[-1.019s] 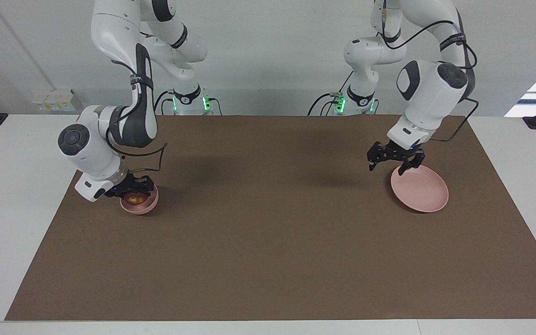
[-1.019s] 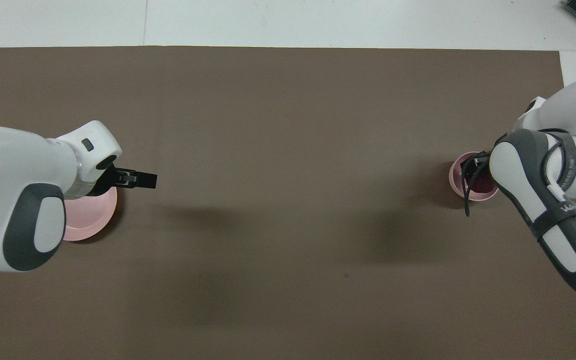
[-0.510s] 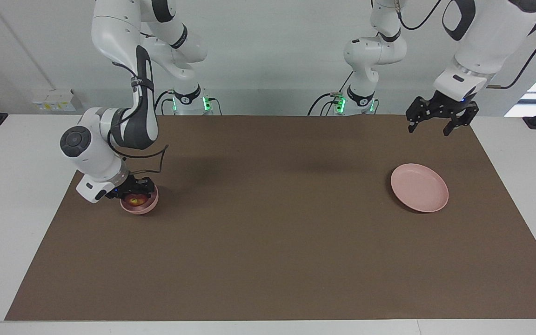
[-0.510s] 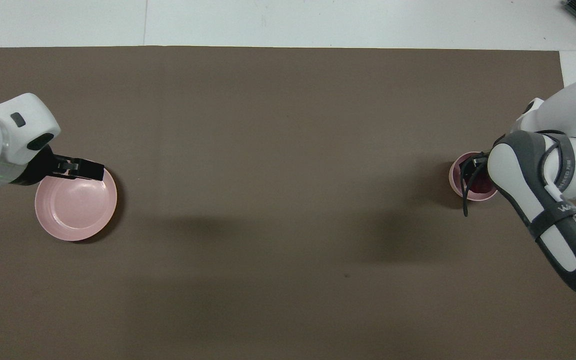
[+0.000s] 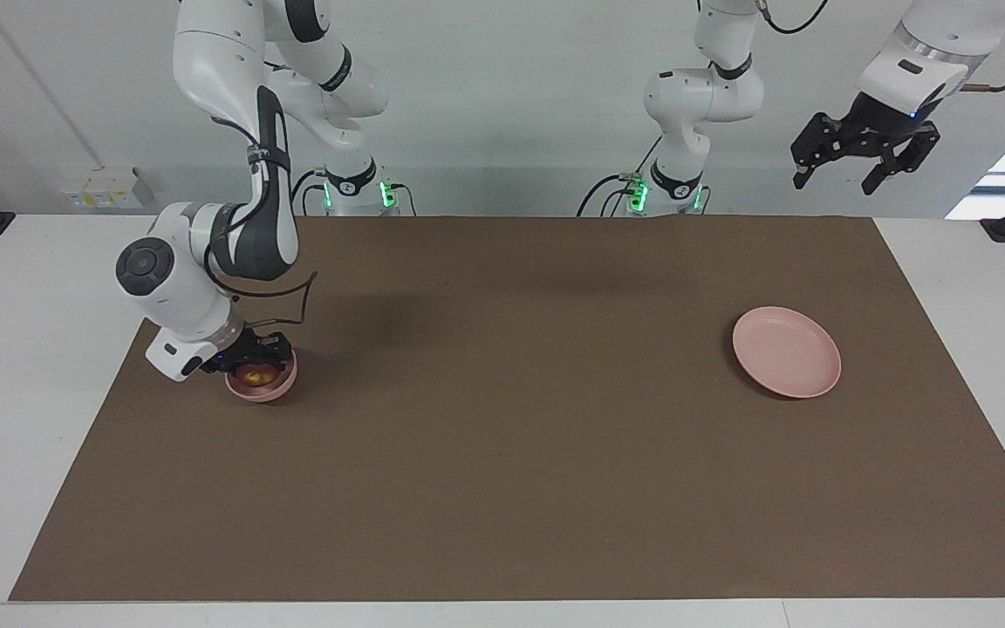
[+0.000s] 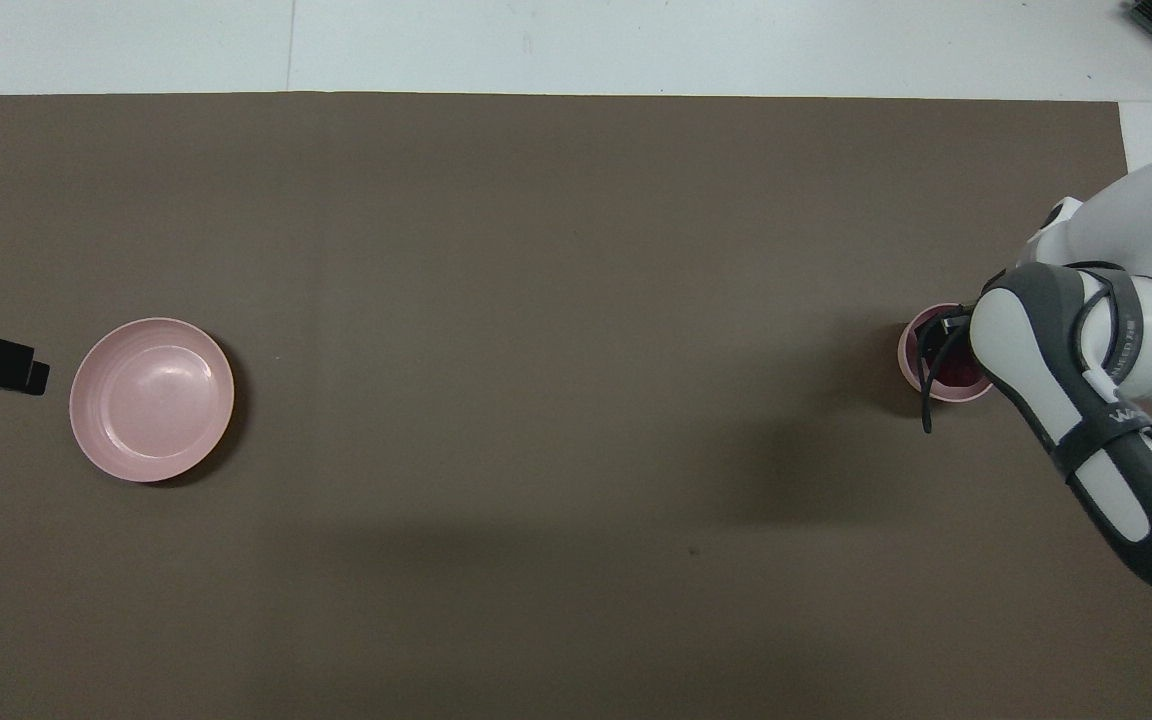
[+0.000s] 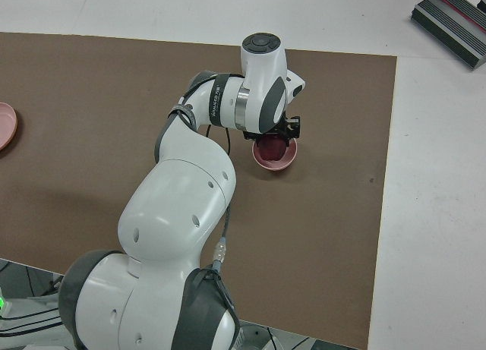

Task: Move apple from plate to bowl
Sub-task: 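Lower the apple into the pink bowl with the right gripper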

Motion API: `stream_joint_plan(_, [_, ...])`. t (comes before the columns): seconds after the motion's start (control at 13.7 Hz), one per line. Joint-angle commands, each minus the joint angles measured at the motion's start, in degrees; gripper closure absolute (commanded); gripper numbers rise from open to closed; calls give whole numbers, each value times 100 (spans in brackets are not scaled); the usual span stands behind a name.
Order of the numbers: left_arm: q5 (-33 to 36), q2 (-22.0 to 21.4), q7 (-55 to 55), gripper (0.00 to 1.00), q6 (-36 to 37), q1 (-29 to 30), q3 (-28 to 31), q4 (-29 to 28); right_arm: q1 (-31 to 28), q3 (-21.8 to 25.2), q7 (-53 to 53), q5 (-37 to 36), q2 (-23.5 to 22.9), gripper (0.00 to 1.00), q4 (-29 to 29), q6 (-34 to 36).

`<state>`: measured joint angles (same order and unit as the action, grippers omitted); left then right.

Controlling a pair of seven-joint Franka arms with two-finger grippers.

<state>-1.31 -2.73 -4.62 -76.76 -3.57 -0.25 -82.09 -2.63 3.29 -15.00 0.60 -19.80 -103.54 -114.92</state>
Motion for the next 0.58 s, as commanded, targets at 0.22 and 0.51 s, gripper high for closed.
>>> stream_joint_plan(0.22, [-53,150,-22,0,205,145,8,299,-36,-48,85,-121,-23,63,-44,-180])
stream_joint_plan(0.51, [-45,115,-13,0,179,155,-10,281,-36,-48,94,-121,-50,47,-44,-197])
